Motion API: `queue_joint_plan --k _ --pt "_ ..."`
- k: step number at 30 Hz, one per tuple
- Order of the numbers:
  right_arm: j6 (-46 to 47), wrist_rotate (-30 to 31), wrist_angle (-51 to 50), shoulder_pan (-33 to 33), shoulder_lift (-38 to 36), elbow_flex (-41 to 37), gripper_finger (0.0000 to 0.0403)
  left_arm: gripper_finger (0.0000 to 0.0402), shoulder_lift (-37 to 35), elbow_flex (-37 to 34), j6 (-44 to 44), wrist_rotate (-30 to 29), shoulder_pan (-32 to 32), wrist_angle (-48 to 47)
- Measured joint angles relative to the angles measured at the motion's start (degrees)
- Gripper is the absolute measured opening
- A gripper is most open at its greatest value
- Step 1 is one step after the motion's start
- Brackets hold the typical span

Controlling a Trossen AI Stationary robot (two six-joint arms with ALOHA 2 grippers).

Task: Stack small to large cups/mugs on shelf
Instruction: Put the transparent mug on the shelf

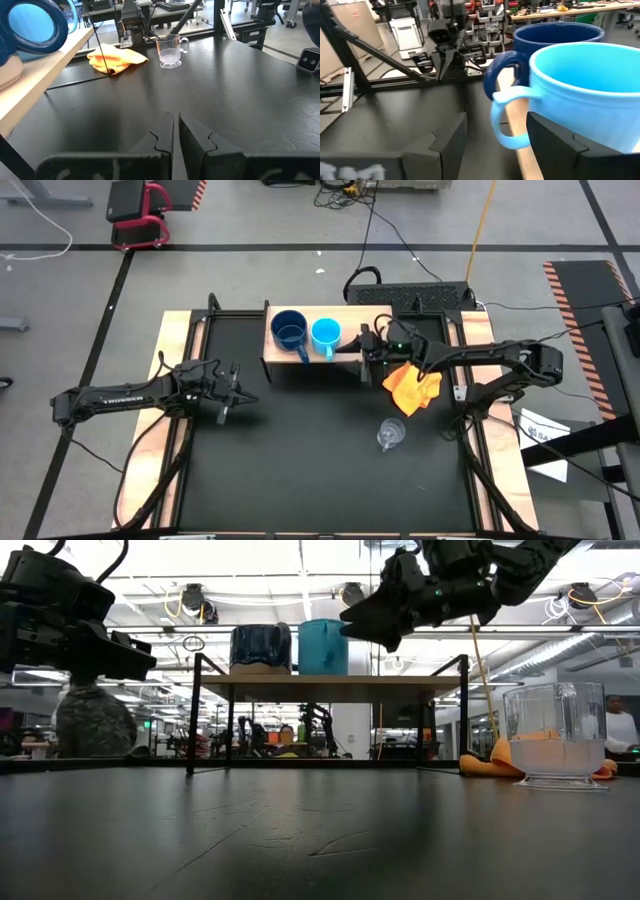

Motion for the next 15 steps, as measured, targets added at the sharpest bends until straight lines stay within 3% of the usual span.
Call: queue_joint_plan --k 15 --pt "0.8 0.1 0.0 1.5 0.0 0.0 0.0199 0.0031 0.0 0.0 -0.2 0.0 0.0 0.1"
